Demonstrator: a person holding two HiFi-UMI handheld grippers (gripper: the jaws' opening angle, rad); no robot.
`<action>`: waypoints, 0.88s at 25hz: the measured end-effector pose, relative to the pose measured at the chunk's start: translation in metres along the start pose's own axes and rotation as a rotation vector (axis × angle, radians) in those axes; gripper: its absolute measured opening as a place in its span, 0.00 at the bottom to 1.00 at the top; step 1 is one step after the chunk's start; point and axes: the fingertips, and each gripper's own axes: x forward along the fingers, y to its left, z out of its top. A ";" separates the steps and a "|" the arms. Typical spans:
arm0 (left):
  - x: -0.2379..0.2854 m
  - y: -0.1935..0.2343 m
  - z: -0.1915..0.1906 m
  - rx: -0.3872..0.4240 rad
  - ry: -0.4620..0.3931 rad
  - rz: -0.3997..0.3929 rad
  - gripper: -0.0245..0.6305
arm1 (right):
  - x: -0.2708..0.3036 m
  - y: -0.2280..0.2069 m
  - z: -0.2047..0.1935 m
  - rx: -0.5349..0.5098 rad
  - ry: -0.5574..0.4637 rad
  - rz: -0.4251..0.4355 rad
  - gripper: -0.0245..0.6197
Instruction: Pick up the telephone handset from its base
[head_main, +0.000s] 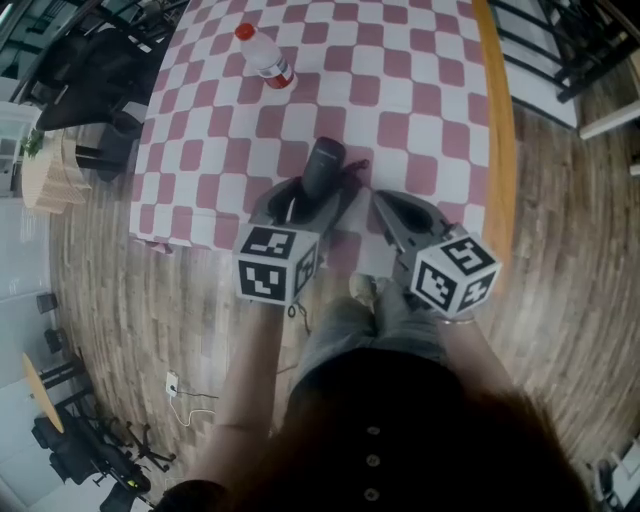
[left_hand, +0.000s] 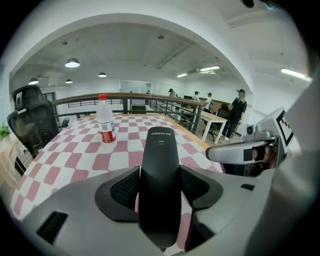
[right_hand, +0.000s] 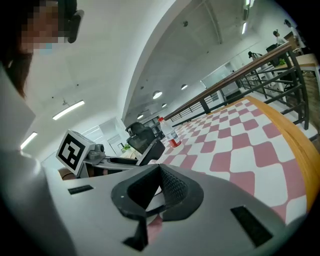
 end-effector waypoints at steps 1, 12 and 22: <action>-0.005 0.002 0.003 -0.013 -0.016 0.003 0.43 | 0.000 0.002 0.003 -0.008 -0.003 0.002 0.05; -0.060 0.013 0.038 -0.165 -0.298 0.006 0.43 | -0.001 0.038 0.033 -0.120 -0.020 0.060 0.05; -0.107 0.022 0.049 -0.264 -0.507 0.016 0.43 | -0.001 0.068 0.050 -0.177 -0.024 0.109 0.05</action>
